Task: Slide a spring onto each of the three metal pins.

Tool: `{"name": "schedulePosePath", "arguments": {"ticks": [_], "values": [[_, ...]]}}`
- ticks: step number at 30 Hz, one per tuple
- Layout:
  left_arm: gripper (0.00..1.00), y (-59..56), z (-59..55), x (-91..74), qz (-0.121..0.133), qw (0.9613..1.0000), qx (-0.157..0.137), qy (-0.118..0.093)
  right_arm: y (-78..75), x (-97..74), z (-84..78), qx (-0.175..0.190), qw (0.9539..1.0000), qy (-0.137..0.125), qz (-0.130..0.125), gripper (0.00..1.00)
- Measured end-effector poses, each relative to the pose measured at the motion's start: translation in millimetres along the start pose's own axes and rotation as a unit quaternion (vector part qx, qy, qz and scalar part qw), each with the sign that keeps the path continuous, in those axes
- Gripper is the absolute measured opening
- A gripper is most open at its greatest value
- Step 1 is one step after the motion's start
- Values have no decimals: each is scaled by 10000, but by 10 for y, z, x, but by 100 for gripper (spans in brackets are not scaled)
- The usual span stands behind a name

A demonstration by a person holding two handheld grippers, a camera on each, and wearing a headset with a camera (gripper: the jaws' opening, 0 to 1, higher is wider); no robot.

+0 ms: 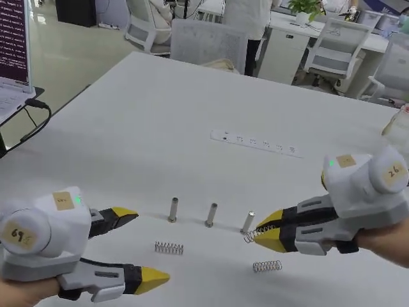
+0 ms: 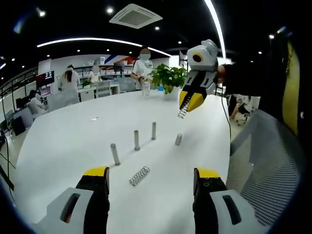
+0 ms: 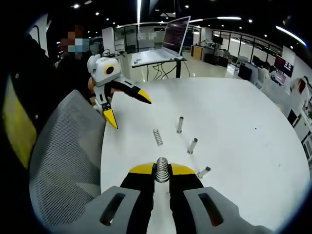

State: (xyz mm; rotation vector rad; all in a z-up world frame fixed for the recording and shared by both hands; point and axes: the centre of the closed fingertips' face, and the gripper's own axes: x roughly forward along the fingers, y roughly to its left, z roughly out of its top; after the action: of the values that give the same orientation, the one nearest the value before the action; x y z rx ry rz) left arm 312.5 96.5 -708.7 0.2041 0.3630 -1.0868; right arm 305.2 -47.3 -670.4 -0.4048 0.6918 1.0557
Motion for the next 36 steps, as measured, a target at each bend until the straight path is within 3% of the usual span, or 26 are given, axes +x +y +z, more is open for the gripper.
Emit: {"name": "schedulePosePath", "arguments": {"ticks": [9, 17, 20, 34, 36], "values": [[66, 7, -29, 11, 19, 10000, 63, 62, -310, -49, 96, -226, 9990, 362, -157, 8], [64, 5, -46, 19, 24, 9998, 129, 128, -517, -1, 56, -406, 9951, 881, -185, 8], [64, 0, -59, 29, 19, 9998, 124, 159, -579, 45, -14, -501, 9913, 1203, -168, 8], [63, -12, -84, 54, -14, 9997, 134, 224, -742, 239, -139, -636, 9805, 1861, 12, 8], [62, -8, -85, 57, -8, 9997, 131, 223, -766, 248, -180, -718, 9764, 2036, 12, 8]]}}
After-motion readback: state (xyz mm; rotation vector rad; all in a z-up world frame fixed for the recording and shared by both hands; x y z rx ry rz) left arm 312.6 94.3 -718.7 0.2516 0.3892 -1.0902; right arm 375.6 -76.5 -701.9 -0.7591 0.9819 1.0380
